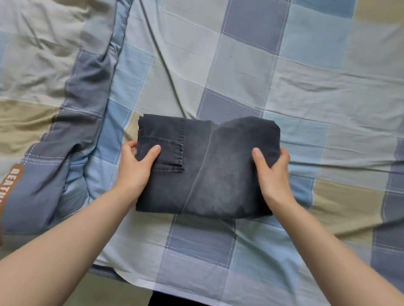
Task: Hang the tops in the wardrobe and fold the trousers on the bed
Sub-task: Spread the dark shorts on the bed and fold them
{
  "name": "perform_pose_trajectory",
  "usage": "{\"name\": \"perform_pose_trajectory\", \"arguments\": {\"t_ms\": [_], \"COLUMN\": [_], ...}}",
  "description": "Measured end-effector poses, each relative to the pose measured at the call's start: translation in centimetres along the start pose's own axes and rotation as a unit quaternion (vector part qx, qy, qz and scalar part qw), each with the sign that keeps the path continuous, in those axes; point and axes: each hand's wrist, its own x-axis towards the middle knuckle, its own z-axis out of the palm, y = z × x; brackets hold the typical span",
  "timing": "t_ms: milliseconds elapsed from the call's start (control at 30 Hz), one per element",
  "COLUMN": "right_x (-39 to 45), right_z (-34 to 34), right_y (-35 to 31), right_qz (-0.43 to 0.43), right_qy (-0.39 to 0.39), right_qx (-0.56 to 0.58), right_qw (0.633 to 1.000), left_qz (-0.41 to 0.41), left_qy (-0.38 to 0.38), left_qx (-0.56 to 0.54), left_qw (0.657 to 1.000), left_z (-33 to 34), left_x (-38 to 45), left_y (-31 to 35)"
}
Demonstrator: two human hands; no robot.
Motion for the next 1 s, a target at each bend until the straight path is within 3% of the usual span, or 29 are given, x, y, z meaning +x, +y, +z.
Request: {"name": "perform_pose_trajectory", "arguments": {"t_ms": [100, 333, 433, 567, 733, 900, 1000], "right_x": [1.3, 3.0, 3.2, 2.6, 0.3, 0.5, 0.2], "right_z": [0.2, -1.0, -1.8, -2.3, -1.4, -0.6, -0.1], "right_y": [-1.3, -0.8, 0.5, 1.2, 2.2, 1.5, 1.2], "right_qz": [0.049, -0.095, -0.045, 0.020, 0.018, 0.112, 0.126], "right_qy": [0.068, 0.129, 0.106, 0.042, -0.088, -0.143, -0.144], "right_qx": [-0.112, -0.124, -0.114, -0.056, 0.062, 0.062, 0.058], "right_qw": [0.990, 0.979, 0.987, 0.997, 0.994, 0.981, 0.980], "left_qz": [0.026, 0.193, 0.122, 0.001, -0.013, -0.032, -0.034], "left_qy": [0.041, 0.084, 0.077, 0.041, -0.005, 0.004, -0.006], "left_qx": [0.039, 0.144, 0.149, 0.033, 0.014, 0.039, 0.066], "left_qw": [0.998, 0.967, 0.978, 0.999, 1.000, 0.999, 0.997], "left_z": [0.1, -0.6, -0.3, 0.0, -0.5, 0.0, 0.1], "left_x": [0.7, 1.2, 1.6, 1.0, -0.7, -1.0, -1.1], "left_y": [0.3, 0.5, 0.1, -0.6, -2.5, -2.1, -1.8]}}
